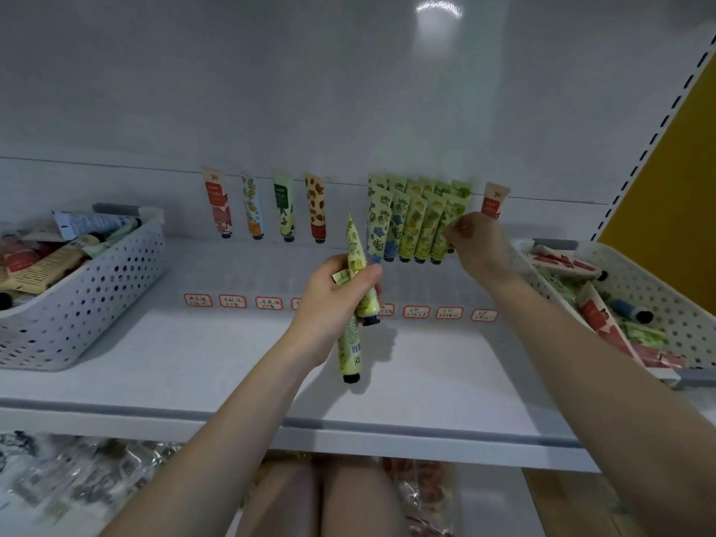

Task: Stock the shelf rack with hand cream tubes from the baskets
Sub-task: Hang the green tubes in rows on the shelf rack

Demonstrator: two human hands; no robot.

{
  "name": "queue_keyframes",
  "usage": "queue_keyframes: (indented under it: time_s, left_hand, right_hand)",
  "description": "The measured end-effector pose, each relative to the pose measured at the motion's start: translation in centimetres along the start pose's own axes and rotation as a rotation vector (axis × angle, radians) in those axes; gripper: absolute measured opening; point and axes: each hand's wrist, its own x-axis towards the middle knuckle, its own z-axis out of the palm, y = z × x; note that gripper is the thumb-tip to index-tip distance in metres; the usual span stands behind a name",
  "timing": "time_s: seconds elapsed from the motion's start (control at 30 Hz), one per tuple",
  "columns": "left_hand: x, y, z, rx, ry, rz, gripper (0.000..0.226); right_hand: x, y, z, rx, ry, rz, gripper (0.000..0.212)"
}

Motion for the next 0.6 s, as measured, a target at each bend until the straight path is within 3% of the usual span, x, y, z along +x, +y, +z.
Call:
queue_keyframes:
  time_s: [0.6]
  left_hand:
    - [-0.04, -0.3, -0.13, 0.004, -0.016, -0.013, 0.007]
  right_hand:
    - [0.48, -0.29, 0.39, -0.053, -0.044, -0.023, 0.018]
